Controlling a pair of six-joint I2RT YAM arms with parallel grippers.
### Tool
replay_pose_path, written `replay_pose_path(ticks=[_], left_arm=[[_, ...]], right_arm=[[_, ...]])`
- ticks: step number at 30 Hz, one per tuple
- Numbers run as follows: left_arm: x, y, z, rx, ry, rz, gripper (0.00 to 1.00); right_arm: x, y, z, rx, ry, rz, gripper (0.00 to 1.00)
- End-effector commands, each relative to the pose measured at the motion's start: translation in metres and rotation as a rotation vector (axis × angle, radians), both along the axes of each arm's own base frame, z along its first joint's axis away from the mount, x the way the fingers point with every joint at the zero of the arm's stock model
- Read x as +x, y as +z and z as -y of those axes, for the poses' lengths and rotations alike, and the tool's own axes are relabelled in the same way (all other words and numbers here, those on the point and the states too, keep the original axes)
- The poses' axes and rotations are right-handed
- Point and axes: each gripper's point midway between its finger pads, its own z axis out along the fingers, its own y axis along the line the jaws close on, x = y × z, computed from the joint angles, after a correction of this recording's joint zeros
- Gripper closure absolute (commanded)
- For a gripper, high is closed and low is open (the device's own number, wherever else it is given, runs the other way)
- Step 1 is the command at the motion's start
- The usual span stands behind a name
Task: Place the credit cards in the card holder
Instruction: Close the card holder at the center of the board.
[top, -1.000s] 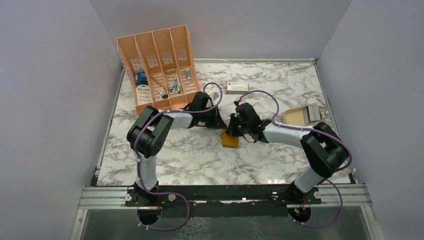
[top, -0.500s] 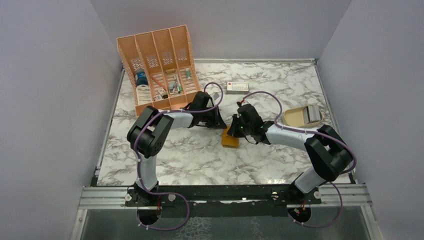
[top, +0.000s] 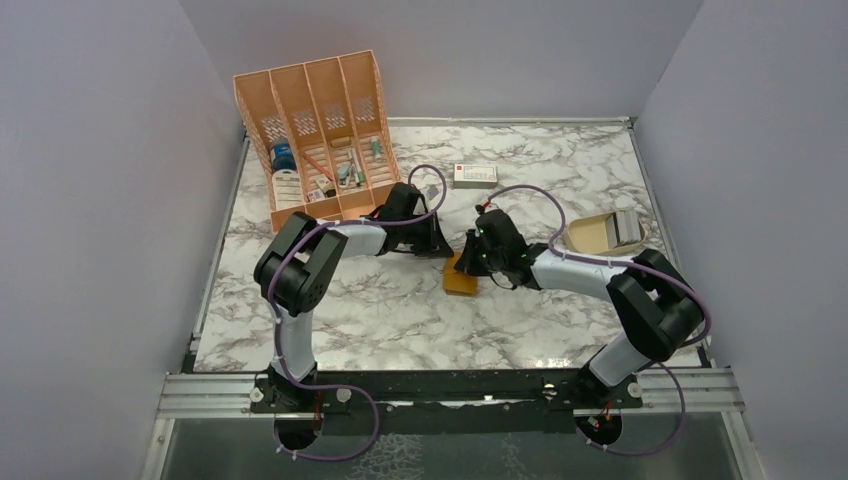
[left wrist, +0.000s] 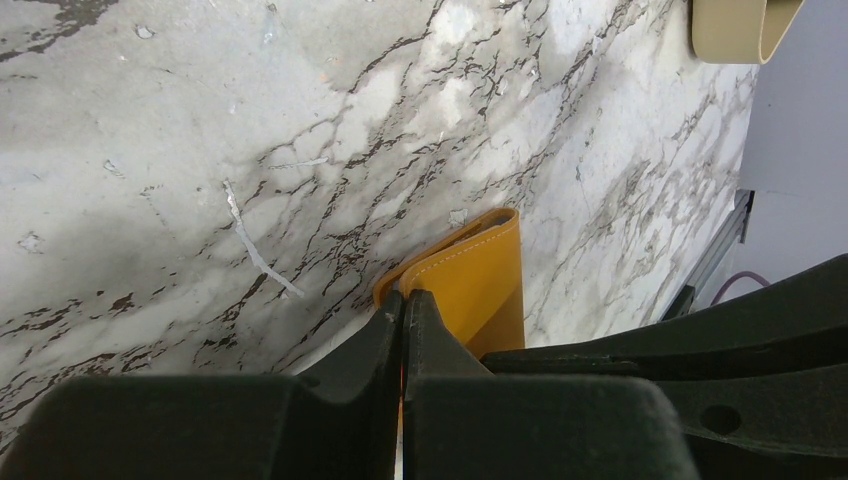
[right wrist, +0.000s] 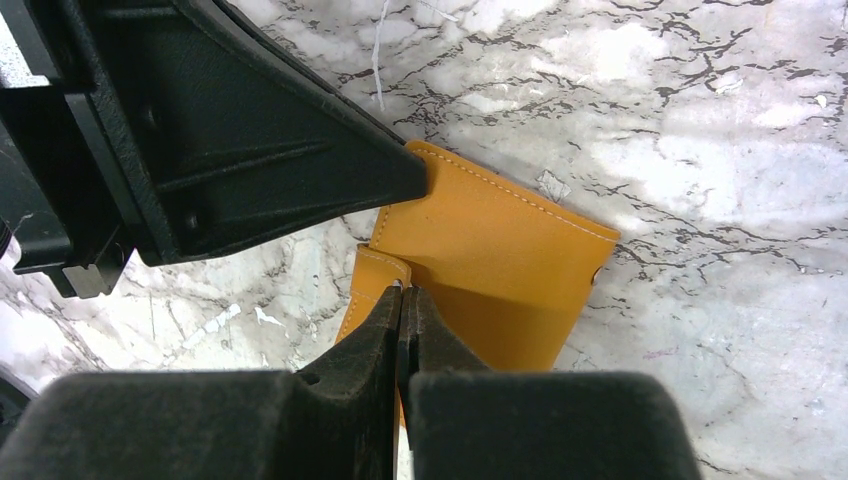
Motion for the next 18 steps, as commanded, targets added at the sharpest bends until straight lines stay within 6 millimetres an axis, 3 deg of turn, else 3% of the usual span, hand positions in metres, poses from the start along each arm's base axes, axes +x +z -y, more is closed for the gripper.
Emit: replay_pose_path(ticks=[1,13,14,18], left_arm=[[-0.01,-0.029,-0.016,0.121,0.015,-0.045,1.0],[-0.01,-0.032,-0.019,0.145,0.018,-0.046,1.0],[-0.01,-0.032,-0.02,0.148,0.018,-0.048,1.0],[-0.009,-0.03,-0.019,0.146,0.012,-0.041,1.0]], right_arm=[[-0.006,-0.022,0.016,-0.057,-0.031,-0.039,0.99],[-0.012,-0.032,0.031,-0.091,-0.065,-0.055,0.99],[-0.006,-0.01,0.021,-0.029,-0.043,-0.032,0.99],[-0.003,0.009,0.009,0.021,-0.024,-0.032,0.99]])
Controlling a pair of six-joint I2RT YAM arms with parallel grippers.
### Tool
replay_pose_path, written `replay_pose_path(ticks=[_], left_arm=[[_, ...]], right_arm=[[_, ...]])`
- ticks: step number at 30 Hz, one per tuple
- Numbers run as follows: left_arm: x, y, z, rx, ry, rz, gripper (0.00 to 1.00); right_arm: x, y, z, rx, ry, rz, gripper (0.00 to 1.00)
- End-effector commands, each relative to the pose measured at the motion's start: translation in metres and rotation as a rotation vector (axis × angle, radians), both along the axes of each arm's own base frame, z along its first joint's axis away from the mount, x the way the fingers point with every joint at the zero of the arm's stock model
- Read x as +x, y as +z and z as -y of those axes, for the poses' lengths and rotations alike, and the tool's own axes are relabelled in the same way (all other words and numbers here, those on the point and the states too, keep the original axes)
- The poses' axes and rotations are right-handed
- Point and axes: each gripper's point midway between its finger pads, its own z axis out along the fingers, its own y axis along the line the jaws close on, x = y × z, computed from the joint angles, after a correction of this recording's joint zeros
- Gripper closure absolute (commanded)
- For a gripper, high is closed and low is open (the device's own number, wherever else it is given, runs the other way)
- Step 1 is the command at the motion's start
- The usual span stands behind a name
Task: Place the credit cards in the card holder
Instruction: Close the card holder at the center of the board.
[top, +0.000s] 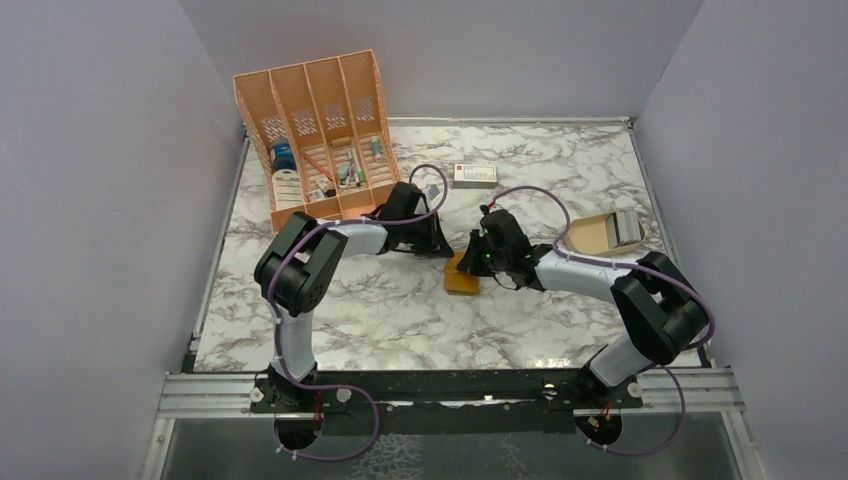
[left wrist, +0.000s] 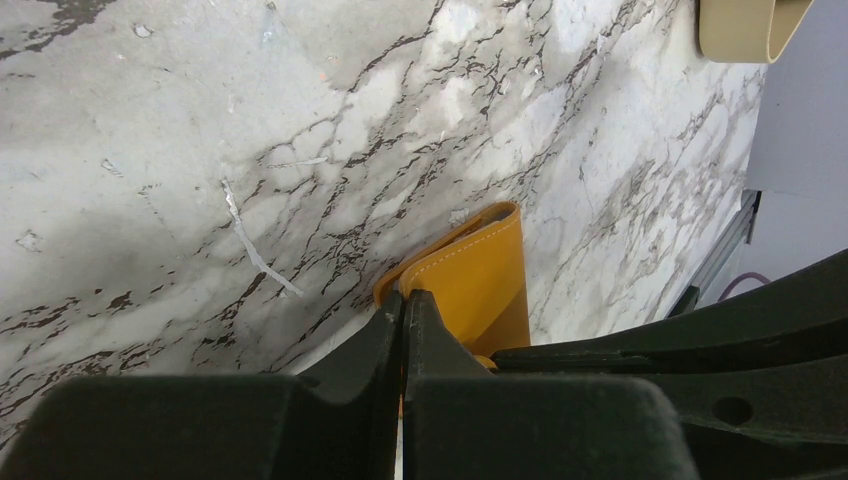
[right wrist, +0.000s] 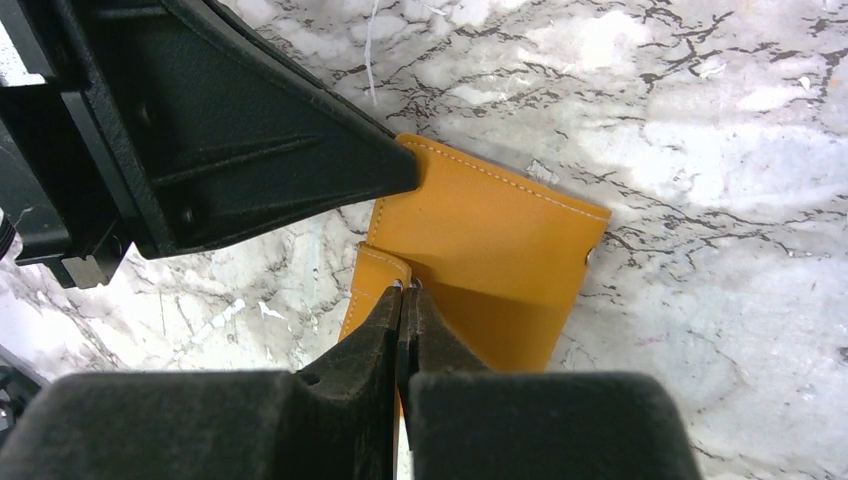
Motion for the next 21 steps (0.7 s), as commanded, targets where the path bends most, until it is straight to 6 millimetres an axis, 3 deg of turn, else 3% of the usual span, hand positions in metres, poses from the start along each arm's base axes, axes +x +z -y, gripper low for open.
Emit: replay_pose_path(ticks=[1,10,21], left_arm=[[-0.01,-0.03,-0.018,0.131,0.012,-0.038,1.0],[-0.012,-0.031,-0.018,0.137,0.004,-0.039,1.0],[-0.01,-0.033,-0.022,0.162,0.012,-0.04,1.0]], right_arm=[[-0.001,0.006,0.007,-0.012,-0.011,-0.034,0.99],[-0.01,-0.032,0.011,-0.032,-0.022,-0.123,0.99],[-0.019,-0.045,0.034,-0.09,-0.084,-0.13,0.99]])
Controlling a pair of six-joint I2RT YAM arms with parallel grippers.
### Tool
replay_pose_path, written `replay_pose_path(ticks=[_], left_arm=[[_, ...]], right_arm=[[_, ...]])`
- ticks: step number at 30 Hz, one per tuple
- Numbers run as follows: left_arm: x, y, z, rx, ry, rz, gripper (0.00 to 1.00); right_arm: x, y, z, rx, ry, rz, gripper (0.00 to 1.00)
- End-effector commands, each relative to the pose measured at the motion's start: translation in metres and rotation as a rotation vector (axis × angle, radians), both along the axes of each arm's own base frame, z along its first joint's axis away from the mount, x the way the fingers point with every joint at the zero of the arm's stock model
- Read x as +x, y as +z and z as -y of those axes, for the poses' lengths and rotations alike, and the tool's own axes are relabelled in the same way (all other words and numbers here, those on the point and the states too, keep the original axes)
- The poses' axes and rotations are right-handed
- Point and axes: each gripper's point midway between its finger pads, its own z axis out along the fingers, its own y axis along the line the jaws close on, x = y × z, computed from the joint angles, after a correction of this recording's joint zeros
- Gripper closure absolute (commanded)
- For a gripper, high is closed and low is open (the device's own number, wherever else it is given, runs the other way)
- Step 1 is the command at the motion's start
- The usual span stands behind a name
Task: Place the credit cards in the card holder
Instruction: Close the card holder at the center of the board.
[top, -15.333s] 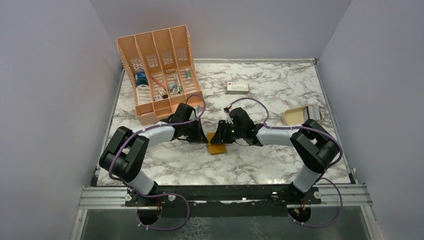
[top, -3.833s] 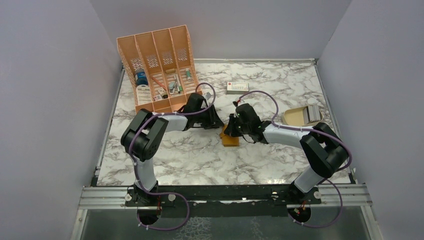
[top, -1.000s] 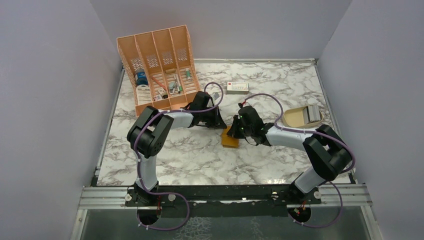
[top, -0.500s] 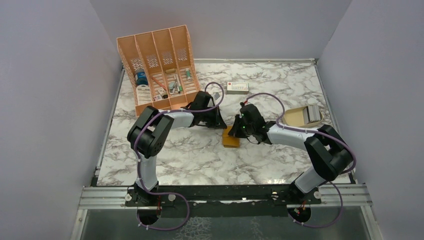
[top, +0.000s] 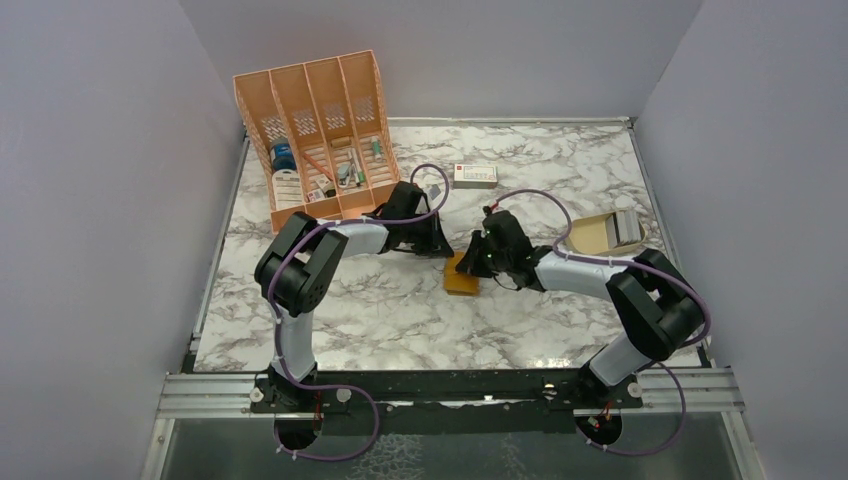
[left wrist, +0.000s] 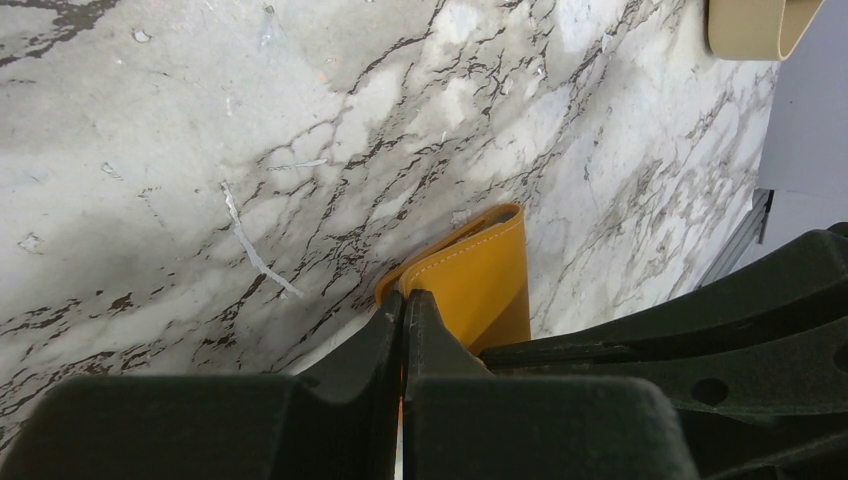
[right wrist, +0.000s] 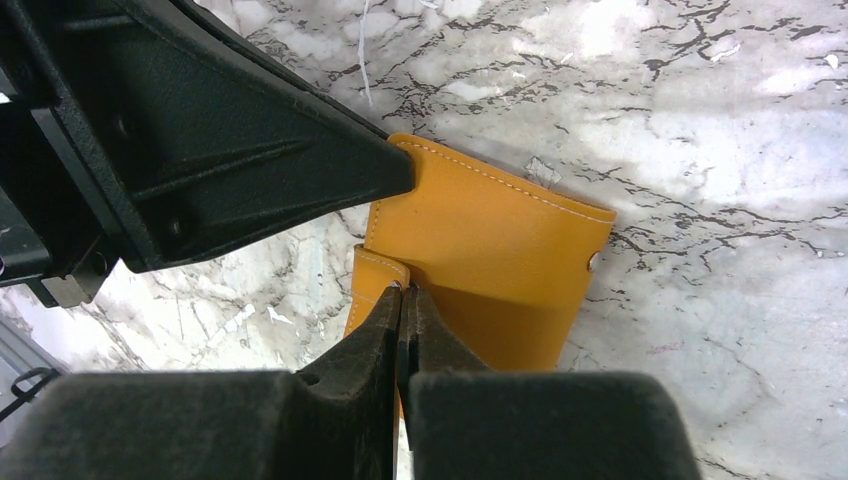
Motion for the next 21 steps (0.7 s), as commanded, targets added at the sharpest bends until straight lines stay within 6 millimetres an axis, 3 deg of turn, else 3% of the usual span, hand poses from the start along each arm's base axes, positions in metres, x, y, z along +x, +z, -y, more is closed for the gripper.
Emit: replay_pose_path(ticks=[1,21], left_arm=[[-0.011,-0.033,-0.022,0.147,0.018,-0.045,1.0],[-0.007,-0.026,-0.028,0.183,0.034,-0.02,1.0]], right_arm=[[-0.02,-0.042,0.036,-0.143,-0.059,-0.092,0.99],[-0.041,-0.081,0.068,-0.242,-0.113,-0.196,0.99]])
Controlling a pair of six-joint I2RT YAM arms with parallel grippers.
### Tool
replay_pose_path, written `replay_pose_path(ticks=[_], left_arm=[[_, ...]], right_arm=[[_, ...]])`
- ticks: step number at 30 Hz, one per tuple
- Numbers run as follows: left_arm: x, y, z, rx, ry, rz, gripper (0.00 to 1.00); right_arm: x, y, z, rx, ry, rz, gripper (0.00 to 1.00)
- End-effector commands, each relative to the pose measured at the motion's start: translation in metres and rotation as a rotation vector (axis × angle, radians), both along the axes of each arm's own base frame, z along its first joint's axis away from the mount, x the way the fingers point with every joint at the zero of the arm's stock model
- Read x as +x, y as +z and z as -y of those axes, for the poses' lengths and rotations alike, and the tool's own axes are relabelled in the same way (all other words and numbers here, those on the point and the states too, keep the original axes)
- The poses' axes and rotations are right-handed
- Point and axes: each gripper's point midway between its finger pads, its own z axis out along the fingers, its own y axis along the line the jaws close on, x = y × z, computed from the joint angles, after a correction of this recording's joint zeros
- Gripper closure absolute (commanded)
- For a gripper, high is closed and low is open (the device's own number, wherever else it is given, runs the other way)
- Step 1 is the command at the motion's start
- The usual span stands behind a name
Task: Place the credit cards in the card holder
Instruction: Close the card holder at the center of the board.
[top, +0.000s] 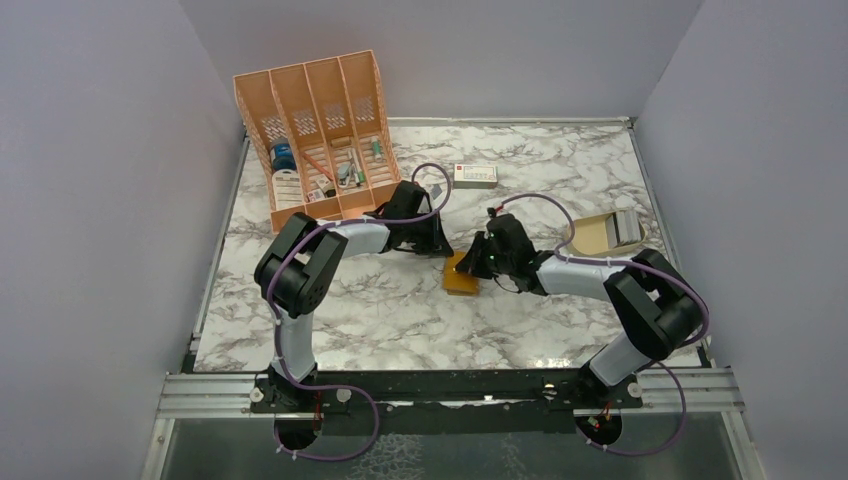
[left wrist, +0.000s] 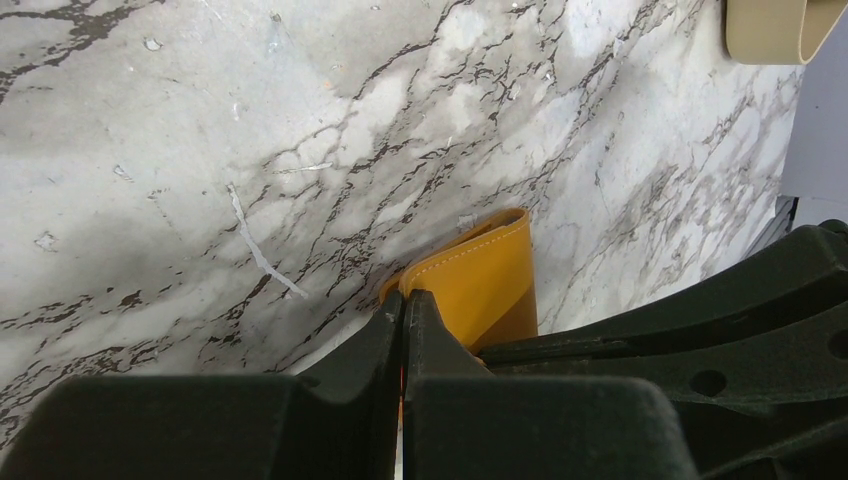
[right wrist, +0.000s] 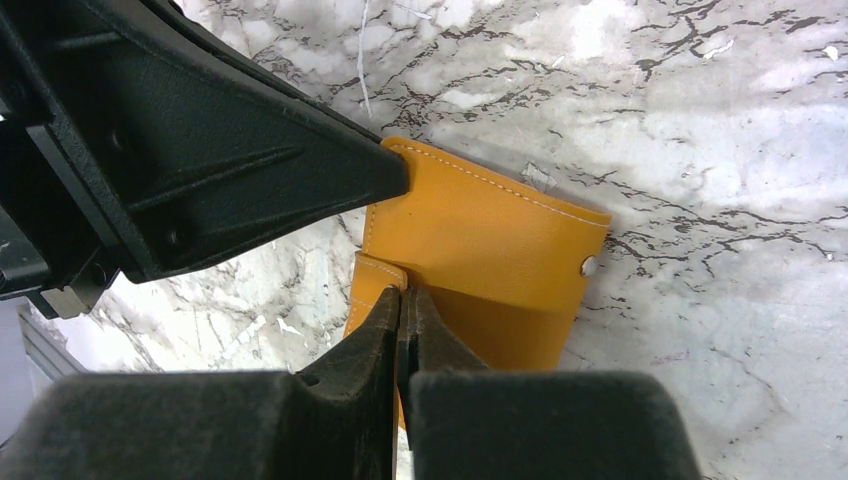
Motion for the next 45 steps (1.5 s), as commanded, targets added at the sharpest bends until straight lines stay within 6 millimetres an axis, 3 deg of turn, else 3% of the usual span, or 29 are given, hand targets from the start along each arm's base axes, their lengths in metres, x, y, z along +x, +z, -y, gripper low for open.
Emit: replay_pose_path(ticks=[1,13,20,24,25,29,33,35,38,45], left_arm=[[-0.01,-0.027,-0.027,0.149,0.028,-0.041,1.0],[-0.006,-0.028,-0.037,0.204,0.049,-0.036,1.0],[-0.001,-0.005,-0.037,0.182,0.082,-0.004,1.0],[0.003,0.018,-0.041,0.169,0.114,0.039,0.75],[0.001,0.025,-0.04,0.153,0.113,0.048,0.74],[-0.015,0.04,-0.033,0.09,0.082,0.064,0.89],[-0.026,0.058,-0.026,0.001,0.055,0.078,0.91],[-0.028,0.062,-0.027,-0.004,0.057,0.09,0.88],[-0.026,0.07,-0.033,0.013,0.065,0.116,0.81],[-0.024,0.103,-0.051,0.058,0.099,0.212,0.64]], right_arm=[[-0.046,-0.076,0.067,-0.289,-0.072,-0.213,0.99],[-0.062,-0.089,0.09,-0.368,-0.112,-0.258,0.99],[-0.065,-0.093,0.098,-0.423,-0.136,-0.3,0.99],[-0.067,-0.098,0.098,-0.441,-0.128,-0.327,0.99],[-0.067,-0.097,0.098,-0.439,-0.129,-0.327,0.99],[-0.067,-0.094,0.099,-0.427,-0.138,-0.317,0.99],[-0.062,-0.088,0.091,-0.38,-0.118,-0.276,0.99],[-0.056,-0.079,0.078,-0.331,-0.078,-0.241,0.99],[-0.041,-0.054,0.06,-0.271,-0.041,-0.195,0.9],[-0.007,0.048,0.029,-0.117,-0.005,0.003,0.56]])
